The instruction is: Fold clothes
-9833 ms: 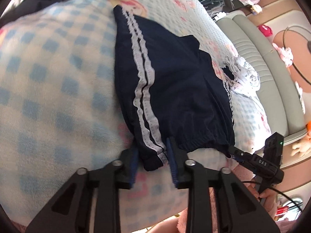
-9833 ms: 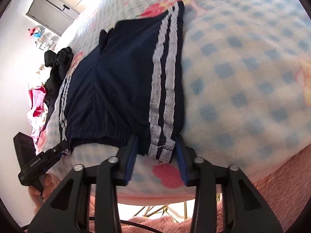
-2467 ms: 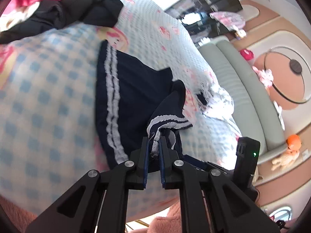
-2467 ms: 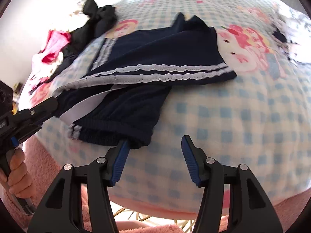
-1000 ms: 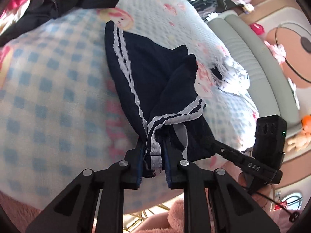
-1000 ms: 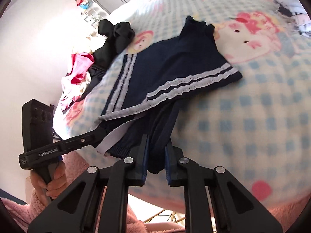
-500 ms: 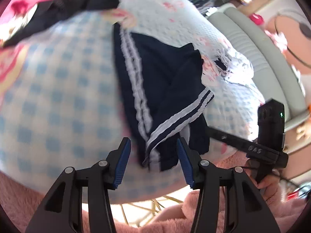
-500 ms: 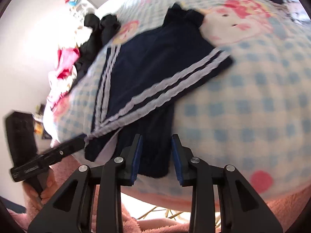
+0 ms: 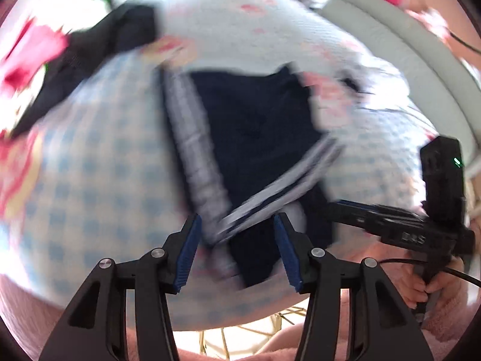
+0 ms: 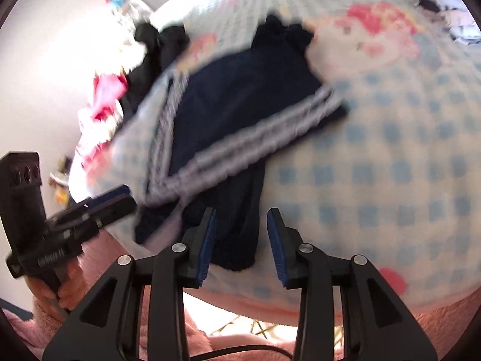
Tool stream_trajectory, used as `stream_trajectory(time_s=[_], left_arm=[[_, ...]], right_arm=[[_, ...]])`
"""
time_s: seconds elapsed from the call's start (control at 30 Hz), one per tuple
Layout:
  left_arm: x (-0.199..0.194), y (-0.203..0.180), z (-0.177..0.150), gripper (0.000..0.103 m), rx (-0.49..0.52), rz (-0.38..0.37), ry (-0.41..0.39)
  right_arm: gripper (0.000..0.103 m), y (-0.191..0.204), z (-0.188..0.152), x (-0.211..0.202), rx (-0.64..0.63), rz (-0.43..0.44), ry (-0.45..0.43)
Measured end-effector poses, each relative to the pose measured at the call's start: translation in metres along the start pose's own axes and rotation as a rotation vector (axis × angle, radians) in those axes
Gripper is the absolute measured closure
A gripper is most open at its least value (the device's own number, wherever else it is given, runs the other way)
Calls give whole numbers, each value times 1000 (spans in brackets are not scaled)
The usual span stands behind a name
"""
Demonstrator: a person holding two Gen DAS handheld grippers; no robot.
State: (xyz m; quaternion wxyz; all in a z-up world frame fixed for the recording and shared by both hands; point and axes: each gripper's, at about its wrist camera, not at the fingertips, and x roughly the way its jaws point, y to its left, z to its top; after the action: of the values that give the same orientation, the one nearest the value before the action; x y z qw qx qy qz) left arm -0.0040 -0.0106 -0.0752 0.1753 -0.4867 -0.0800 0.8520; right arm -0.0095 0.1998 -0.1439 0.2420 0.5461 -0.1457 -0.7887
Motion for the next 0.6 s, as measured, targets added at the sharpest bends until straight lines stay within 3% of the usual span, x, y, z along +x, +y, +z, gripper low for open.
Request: stream_trajectory(time_s=[0.07,0.13,0.2,0.3,0.53,0.57,0.6], left_arm=[[2,-14,13,53,50,-48,-28],[21,-32,25,56,67,-95,-40],[43,-50,37,59,80,-141,-50],[80,-78,48,59,147,-110,-11],[128,-95,45,57,182,-16,109],[134,-93,44,60,178,-4,126],[135,-92,44,74,172,12,126]], right_arm=[[67,-9,12,-22,25,-21,-70],[67,-25,27,-41,50,-113,-132],[67,-42,38,-42,67,-181,-137],[67,-65,50,-36,88,-238,-115],[67,-82,50,-28,146,-193,-108],[67,-83,50,-26,142,-190,-97],[67,-83,51,-25,142,-188,-90]])
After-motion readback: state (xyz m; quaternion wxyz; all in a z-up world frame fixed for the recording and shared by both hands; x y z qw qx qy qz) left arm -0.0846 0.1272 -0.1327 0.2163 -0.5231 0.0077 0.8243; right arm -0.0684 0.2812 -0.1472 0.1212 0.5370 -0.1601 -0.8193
